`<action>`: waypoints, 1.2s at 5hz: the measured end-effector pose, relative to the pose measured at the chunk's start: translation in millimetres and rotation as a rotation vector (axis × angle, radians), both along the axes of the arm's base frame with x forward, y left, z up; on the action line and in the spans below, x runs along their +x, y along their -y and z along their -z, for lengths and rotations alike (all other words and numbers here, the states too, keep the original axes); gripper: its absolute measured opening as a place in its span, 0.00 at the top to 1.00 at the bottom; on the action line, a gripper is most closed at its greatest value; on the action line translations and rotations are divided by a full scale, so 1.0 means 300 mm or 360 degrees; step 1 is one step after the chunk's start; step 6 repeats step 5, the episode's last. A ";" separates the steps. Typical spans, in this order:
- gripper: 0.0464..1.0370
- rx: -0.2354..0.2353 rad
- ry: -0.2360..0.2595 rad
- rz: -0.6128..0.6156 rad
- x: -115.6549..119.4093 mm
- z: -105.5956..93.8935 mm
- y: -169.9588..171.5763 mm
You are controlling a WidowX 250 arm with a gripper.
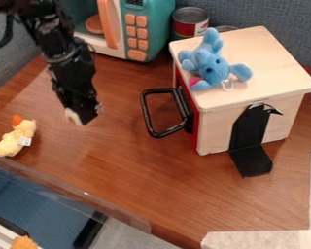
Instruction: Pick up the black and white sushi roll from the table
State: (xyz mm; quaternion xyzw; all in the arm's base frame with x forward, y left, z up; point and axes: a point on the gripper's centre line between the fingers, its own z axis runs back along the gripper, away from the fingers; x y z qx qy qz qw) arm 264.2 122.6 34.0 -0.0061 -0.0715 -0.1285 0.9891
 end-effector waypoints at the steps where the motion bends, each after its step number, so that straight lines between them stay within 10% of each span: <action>1: 0.56 -0.0035 -0.0066 0.0065 -0.046 0.035 0.032; 2: 0.48 -0.0091 -0.0140 0.0137 -0.072 0.073 0.081; 4: 0.00 -0.0017 -0.0195 0.0133 -0.092 0.063 0.108; 6: 0.02 0.0063 -0.0065 0.0097 -0.102 -0.039 0.120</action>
